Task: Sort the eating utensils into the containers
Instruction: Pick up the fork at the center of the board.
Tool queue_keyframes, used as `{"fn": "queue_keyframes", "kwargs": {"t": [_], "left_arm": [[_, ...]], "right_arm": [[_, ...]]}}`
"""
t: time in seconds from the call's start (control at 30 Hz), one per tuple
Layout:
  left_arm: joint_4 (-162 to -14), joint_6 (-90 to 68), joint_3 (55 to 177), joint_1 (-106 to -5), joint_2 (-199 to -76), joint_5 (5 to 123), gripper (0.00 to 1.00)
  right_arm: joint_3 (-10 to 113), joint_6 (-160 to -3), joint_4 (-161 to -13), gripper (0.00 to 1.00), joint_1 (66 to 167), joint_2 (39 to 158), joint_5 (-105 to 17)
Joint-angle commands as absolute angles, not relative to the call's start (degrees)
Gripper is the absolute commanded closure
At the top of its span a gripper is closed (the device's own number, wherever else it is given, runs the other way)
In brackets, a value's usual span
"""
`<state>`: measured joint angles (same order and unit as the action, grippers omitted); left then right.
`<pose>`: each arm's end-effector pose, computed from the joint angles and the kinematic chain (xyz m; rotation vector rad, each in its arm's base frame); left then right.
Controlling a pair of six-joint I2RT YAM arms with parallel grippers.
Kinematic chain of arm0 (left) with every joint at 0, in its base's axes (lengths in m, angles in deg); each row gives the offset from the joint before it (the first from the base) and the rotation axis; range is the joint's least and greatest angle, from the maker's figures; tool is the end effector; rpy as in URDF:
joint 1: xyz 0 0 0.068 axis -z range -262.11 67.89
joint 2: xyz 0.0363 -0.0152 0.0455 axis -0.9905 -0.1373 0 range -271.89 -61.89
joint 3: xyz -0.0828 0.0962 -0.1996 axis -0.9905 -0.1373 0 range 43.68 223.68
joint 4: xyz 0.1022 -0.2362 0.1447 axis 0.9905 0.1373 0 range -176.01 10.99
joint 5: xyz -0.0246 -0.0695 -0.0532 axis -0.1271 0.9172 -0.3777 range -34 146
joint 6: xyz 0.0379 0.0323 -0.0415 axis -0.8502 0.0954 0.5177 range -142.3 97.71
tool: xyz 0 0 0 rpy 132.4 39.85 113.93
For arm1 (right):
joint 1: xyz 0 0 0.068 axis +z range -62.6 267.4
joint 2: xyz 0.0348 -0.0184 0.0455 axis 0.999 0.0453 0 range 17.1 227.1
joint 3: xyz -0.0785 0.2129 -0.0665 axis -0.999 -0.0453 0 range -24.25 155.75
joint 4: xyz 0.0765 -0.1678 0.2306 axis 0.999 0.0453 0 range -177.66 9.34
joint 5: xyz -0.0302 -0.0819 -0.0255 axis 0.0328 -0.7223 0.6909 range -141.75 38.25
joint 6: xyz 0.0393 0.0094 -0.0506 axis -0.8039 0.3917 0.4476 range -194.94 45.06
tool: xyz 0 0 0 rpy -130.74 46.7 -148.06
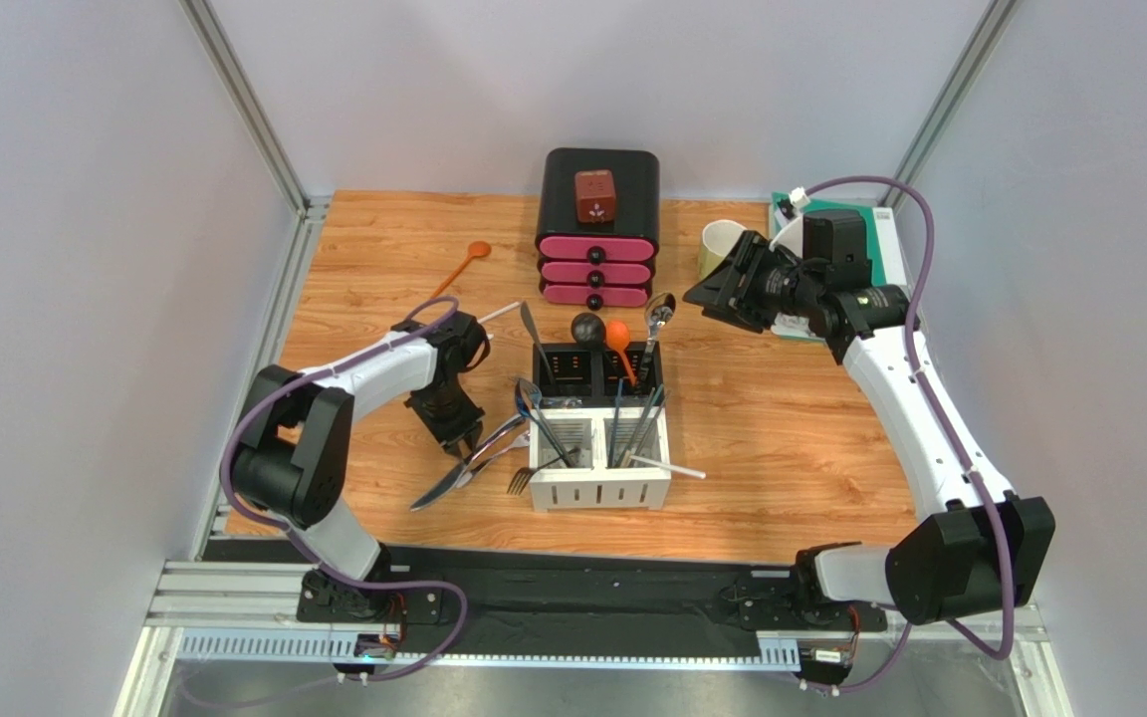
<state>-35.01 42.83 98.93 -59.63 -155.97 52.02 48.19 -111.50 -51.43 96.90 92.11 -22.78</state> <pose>0.2720 -0.1088 0.0854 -1.1241 2.8789 0.0746 0.3282 0.0798 0.3054 0.2637 2.3242 0.9871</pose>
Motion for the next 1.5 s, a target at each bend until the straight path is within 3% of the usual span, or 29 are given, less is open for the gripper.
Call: {"fn": "queue_keyframes", "kwargs": {"t": [0.0, 0.5, 0.77, 1.47], "left_arm": [[-34.24, 42.74, 98.53, -59.52, -153.30, 51.08, 0.69], [-34.51, 41.52, 96.94, -59.08, -151.81, 48.97, 0.72], [-36.17, 27.38, 104.23, -55.66, -149.25, 51.60, 0.60], [-39.51, 4.17, 101.69, -52.76, -153.91, 60.40, 0.57]], "right_arm": [[47.55, -110.62, -52.33, 0.51, 96.19, 90.84, -23.27], [47.55, -110.80, -52.50, 0.51, 95.93, 90.93, -23.10], [47.64, -110.89, -53.12, 0.51, 95.93, 91.63, -23.10], [45.97, -111.15, -53.21, 0.51, 95.93, 90.49, -22.57]]}}
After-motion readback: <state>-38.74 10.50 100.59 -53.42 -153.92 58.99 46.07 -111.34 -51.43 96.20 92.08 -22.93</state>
